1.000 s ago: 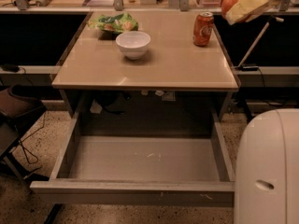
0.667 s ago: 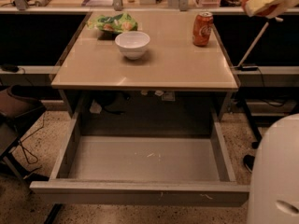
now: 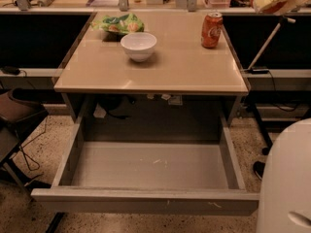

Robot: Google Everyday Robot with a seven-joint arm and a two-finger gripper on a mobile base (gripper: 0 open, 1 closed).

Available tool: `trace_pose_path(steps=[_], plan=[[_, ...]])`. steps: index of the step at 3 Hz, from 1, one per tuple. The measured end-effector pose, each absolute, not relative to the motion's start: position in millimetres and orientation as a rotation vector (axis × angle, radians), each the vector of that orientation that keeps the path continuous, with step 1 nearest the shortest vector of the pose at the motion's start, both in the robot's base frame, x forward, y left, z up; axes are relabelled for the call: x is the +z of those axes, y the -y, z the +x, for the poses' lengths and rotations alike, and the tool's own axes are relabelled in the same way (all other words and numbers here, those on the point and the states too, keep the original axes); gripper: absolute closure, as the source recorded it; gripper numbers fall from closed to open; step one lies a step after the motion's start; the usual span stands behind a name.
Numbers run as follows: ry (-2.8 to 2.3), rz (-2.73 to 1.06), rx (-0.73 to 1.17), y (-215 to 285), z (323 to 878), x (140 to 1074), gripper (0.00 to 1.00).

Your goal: Place apple into top drawer

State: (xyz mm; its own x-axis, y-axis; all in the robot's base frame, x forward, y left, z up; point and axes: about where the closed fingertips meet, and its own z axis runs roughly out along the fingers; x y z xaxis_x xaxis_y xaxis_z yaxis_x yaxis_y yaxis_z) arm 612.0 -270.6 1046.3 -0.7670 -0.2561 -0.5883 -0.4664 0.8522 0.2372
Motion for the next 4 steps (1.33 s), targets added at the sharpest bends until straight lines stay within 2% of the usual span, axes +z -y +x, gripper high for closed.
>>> trace_pose_path(steps=[2, 4], plan=[[-2.510, -0.736, 0.410, 275.4, 551.3, 1028.8, 1.00], [-2.390, -0.793, 0.324, 269.9, 550.0, 1041.6, 1.00]])
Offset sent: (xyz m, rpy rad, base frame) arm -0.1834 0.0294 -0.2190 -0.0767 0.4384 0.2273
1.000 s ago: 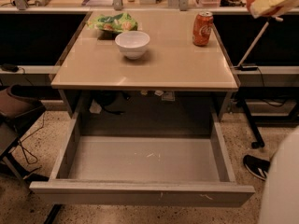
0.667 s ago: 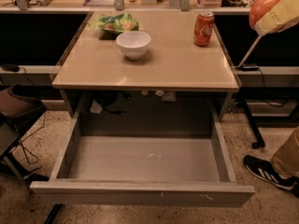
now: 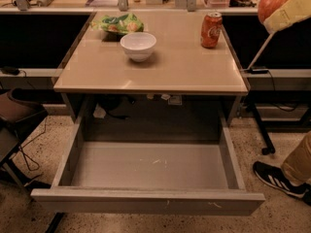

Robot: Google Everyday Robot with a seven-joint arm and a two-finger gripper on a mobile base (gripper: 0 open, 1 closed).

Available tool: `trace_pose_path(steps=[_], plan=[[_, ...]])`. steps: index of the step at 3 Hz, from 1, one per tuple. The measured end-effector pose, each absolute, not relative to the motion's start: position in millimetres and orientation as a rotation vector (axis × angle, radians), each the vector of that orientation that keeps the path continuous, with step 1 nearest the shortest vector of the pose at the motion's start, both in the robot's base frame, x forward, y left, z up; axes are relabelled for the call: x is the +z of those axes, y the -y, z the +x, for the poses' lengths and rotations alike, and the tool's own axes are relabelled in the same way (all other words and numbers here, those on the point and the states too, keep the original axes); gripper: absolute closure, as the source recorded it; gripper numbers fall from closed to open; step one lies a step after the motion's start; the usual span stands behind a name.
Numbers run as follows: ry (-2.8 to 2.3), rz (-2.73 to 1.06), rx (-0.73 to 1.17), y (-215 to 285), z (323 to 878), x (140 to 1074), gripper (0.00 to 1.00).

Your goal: Place apple into top drawer

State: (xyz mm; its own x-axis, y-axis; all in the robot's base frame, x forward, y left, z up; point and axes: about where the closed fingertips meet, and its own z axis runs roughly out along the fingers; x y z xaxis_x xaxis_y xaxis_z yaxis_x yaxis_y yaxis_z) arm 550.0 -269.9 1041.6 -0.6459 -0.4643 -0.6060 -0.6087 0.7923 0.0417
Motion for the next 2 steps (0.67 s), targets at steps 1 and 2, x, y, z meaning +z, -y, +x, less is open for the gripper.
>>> trace_pose_path(steps=[1, 2], plan=[[-2.205, -0.875, 0.276, 244.0, 525.2, 1060.3, 1.00], [-2.179, -0.898, 0.299, 218.1, 533.7, 1040.8, 1.00]])
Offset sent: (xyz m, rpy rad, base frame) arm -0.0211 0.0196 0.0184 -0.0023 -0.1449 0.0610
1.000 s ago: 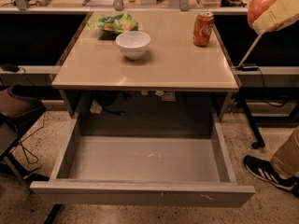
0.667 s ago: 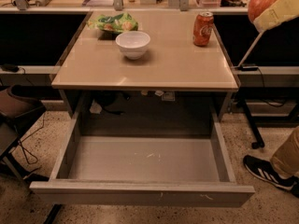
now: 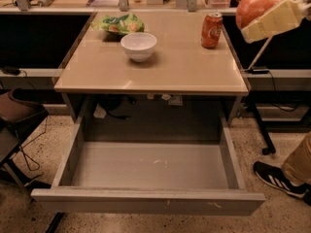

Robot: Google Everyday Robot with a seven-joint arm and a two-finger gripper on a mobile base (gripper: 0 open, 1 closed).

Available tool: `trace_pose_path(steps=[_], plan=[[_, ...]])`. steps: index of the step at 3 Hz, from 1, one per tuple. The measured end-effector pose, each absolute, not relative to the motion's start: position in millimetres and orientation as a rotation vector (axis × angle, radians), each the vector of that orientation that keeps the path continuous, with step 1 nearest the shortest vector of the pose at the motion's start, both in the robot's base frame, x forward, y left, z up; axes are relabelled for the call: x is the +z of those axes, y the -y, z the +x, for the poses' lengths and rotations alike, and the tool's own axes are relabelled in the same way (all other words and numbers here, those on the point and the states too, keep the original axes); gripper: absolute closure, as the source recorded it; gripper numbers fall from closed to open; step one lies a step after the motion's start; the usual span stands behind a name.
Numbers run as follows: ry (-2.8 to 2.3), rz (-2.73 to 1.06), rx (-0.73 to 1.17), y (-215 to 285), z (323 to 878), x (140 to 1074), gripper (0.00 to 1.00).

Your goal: Place apple into top drawer

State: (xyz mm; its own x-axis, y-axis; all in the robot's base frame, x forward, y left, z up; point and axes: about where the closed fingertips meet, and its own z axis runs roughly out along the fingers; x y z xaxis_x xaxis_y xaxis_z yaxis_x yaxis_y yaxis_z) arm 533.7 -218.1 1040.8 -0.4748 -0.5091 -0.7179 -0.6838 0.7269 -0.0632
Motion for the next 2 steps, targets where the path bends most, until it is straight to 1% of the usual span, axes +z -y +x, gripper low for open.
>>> trace_pose_path(steps=[1, 2], plan=[[-2.164, -0.889, 0.299, 218.5, 532.6, 1035.5, 1.00], [-2.069, -0.917, 0.275, 206.9, 515.7, 1029.1, 1.00]])
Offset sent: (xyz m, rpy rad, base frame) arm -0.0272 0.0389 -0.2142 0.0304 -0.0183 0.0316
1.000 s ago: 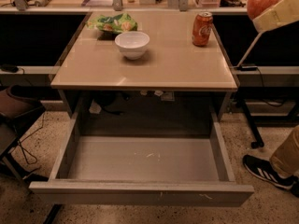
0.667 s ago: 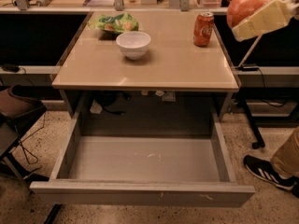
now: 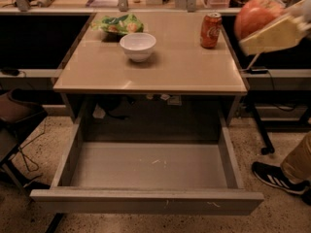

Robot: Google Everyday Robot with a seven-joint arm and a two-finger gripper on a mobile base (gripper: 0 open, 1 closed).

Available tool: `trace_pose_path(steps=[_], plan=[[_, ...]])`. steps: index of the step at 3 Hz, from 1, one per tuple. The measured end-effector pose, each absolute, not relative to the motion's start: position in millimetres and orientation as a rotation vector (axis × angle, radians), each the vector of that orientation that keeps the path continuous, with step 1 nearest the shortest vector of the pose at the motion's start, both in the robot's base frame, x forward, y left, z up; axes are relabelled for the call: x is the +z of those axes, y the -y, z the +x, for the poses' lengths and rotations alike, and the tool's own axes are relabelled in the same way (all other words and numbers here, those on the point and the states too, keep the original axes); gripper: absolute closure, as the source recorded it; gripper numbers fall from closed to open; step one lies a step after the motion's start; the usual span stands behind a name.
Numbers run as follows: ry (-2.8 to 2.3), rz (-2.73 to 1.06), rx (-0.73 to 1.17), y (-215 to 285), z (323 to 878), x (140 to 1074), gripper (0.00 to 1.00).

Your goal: Place apple into top drawer

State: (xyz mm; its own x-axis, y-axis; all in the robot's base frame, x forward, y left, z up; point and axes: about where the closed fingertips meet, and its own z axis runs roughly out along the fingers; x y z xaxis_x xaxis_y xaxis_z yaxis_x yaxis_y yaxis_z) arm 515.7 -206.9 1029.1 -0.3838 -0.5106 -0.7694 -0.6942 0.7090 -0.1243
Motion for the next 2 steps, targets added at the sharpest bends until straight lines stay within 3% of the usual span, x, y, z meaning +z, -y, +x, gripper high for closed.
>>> trace_pose_path(steps=[2], plan=[[-2.026, -0.930, 0.292, 176.2, 507.0, 950.3, 1.00]])
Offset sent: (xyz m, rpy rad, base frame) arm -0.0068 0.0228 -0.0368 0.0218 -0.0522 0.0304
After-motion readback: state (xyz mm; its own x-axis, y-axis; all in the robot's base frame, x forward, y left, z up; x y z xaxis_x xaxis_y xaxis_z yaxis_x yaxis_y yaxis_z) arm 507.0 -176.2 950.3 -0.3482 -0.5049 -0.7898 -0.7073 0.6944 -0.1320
